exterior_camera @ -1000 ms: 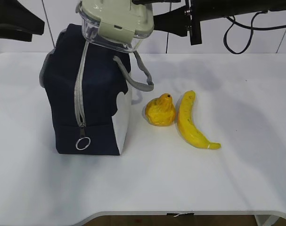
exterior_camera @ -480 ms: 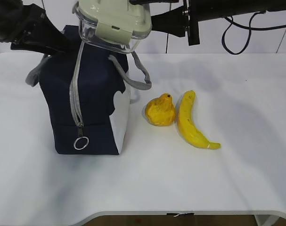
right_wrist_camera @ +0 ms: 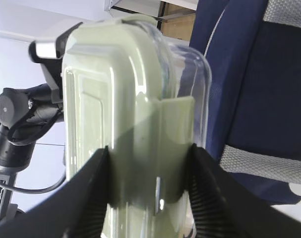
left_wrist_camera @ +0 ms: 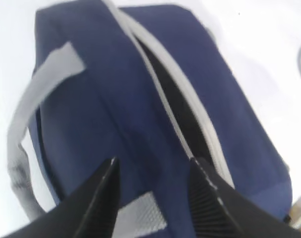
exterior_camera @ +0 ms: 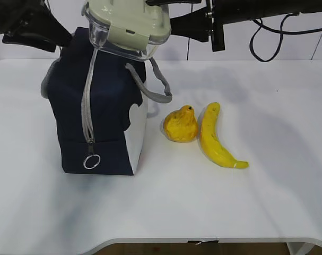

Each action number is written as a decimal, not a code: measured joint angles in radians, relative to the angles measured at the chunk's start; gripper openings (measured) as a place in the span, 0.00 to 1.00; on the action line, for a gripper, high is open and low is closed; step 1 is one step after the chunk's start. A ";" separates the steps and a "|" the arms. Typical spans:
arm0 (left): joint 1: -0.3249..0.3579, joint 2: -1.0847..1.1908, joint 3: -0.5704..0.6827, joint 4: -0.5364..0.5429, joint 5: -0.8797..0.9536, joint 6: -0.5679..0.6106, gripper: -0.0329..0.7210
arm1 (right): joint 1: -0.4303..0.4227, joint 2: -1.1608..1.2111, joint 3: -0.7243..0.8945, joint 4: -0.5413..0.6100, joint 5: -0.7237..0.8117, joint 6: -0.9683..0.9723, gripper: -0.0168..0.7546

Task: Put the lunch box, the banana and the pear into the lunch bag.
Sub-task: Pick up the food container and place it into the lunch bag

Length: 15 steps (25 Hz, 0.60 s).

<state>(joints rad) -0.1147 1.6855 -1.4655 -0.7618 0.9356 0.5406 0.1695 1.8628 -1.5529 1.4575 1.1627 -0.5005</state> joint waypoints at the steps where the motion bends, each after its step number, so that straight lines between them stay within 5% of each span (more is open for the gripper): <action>1: 0.000 0.002 0.000 0.003 0.011 -0.006 0.51 | 0.000 0.000 0.000 0.000 0.000 0.000 0.50; 12: 0.000 0.068 0.000 0.011 0.030 -0.021 0.50 | 0.002 0.000 0.000 0.000 0.000 0.000 0.50; 15: 0.000 0.079 0.000 0.020 0.030 -0.021 0.43 | 0.014 0.000 0.000 0.000 0.000 0.000 0.50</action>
<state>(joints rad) -0.1147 1.7650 -1.4655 -0.7414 0.9653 0.5201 0.1833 1.8628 -1.5529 1.4575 1.1627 -0.5005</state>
